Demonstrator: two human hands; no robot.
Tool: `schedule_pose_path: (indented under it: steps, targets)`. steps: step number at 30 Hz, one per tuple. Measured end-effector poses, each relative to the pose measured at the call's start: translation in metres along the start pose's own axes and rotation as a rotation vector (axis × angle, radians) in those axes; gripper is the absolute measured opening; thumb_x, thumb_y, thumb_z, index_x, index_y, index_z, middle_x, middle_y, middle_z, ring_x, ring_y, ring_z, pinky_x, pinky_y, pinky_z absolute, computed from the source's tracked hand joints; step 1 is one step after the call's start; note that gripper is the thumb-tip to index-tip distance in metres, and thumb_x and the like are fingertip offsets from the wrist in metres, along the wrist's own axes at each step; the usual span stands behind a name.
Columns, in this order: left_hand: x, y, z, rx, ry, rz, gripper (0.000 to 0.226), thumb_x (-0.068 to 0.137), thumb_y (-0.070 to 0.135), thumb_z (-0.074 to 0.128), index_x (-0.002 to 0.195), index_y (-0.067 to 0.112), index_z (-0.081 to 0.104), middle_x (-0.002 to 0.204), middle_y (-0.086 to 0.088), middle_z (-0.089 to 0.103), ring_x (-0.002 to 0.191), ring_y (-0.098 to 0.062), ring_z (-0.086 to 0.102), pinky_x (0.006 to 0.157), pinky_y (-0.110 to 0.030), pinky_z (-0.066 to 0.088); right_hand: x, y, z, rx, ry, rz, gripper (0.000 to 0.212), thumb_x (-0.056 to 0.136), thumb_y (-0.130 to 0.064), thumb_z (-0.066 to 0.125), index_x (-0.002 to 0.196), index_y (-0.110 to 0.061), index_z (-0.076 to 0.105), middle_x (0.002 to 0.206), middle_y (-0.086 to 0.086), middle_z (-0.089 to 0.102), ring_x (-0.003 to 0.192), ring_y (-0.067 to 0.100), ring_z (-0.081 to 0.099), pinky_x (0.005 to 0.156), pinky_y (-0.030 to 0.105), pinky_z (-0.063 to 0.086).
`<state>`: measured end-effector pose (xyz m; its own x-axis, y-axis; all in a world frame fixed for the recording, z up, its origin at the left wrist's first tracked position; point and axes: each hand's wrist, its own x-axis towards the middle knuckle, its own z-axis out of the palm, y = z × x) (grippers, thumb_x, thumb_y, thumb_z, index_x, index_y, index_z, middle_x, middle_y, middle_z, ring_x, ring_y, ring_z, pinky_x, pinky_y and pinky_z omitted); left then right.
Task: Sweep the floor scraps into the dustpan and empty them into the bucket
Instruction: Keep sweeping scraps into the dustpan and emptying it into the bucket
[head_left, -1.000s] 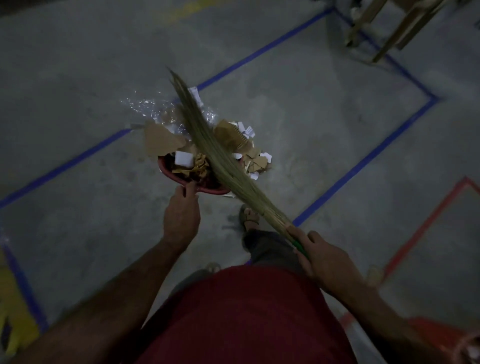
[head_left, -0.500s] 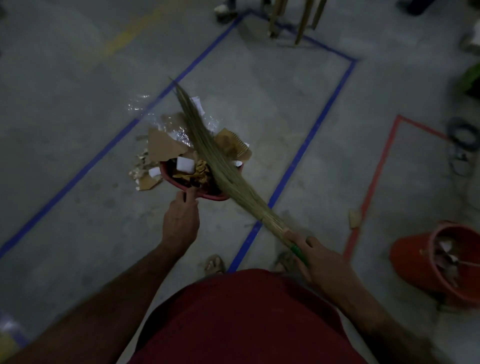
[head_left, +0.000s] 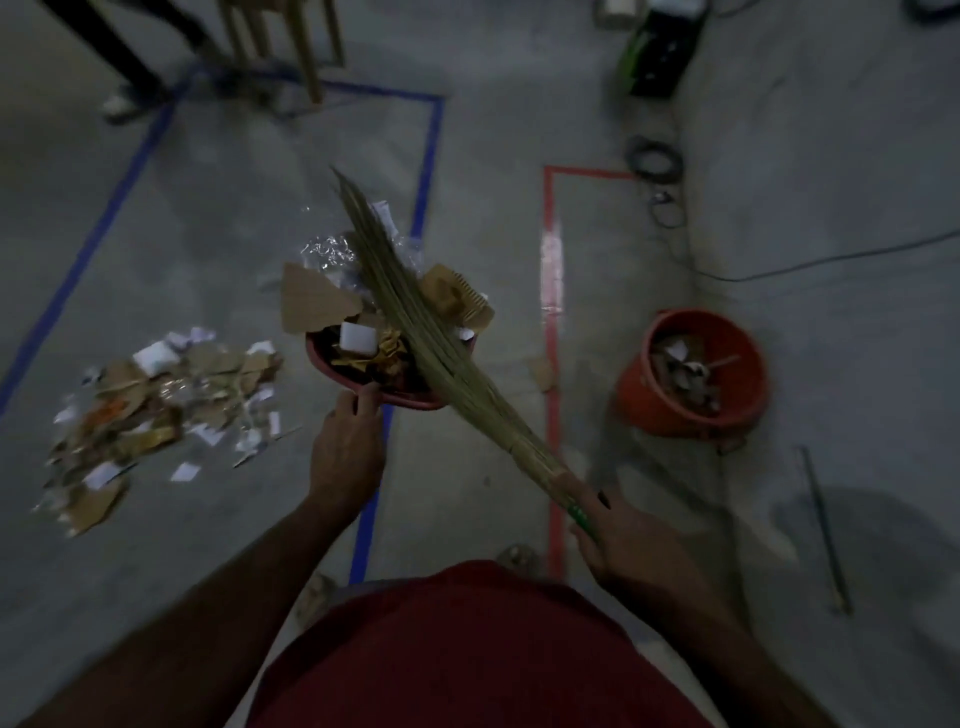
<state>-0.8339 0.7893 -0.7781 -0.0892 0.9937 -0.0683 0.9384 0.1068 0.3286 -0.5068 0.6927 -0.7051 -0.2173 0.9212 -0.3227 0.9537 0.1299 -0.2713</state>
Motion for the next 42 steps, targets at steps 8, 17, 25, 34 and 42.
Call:
schedule_pose_path:
  steps: [8,17,25,34,42]
  targets:
    - [0.040,0.169,0.058,-0.025,-0.072,0.261,0.036,0.103,0.026,0.048,0.137,0.017,0.043,0.108,-0.013,0.054,0.079,-0.030,0.056,0.055,-0.036,0.043,-0.060,0.116,-0.033,0.173,0.039,0.274,0.053,0.088,-0.021,0.066,0.139,-0.027,0.052,0.080,-0.005,0.047,0.052,0.004,0.031,0.045,0.015,0.017]
    - [0.090,0.303,0.122,0.044,-0.246,0.519,0.041,0.096,0.017,0.057,0.134,0.018,0.044,0.102,-0.012,0.052,0.079,-0.034,0.054,0.054,-0.035,0.037,-0.087,0.189,-0.045,0.309,0.071,0.497,0.080,0.092,-0.032,0.058,0.154,-0.050,0.012,0.096,-0.002,0.054,0.058,0.013,0.054,0.046,0.032,0.048]
    - [0.136,0.403,0.185,0.032,-0.430,0.632,0.037,0.098,0.021,0.054,0.133,0.018,0.045,0.111,-0.012,0.050,0.088,-0.035,0.056,0.058,-0.038,0.041,-0.069,0.250,-0.054,0.318,0.088,0.681,0.078,0.093,-0.037,0.059,0.151,-0.053,0.010,0.098,-0.006,0.052,0.068,0.014,0.059,0.052,0.032,0.053]
    - [0.162,0.475,0.257,0.095,-0.535,0.614,0.051,0.092,0.011,0.061,0.136,0.020,0.038,0.114,-0.011,0.052,0.081,-0.031,0.058,0.056,-0.040,0.051,-0.037,0.340,-0.062,0.349,0.001,0.754,0.064,0.097,-0.036,0.054,0.152,-0.046,0.024,0.101,-0.004,0.053,0.071,0.014,0.059,0.056,0.023,0.046]
    - [0.174,0.552,0.335,0.162,-0.590,0.503,0.042,0.097,0.012,0.049,0.136,0.015,0.037,0.118,-0.016,0.051,0.087,-0.037,0.056,0.067,-0.047,0.051,0.001,0.477,-0.066,0.275,-0.135,0.650,0.062,0.097,-0.031,0.055,0.152,-0.042,0.027,0.089,-0.004,0.051,0.058,0.008,0.046,0.046,0.018,0.033]
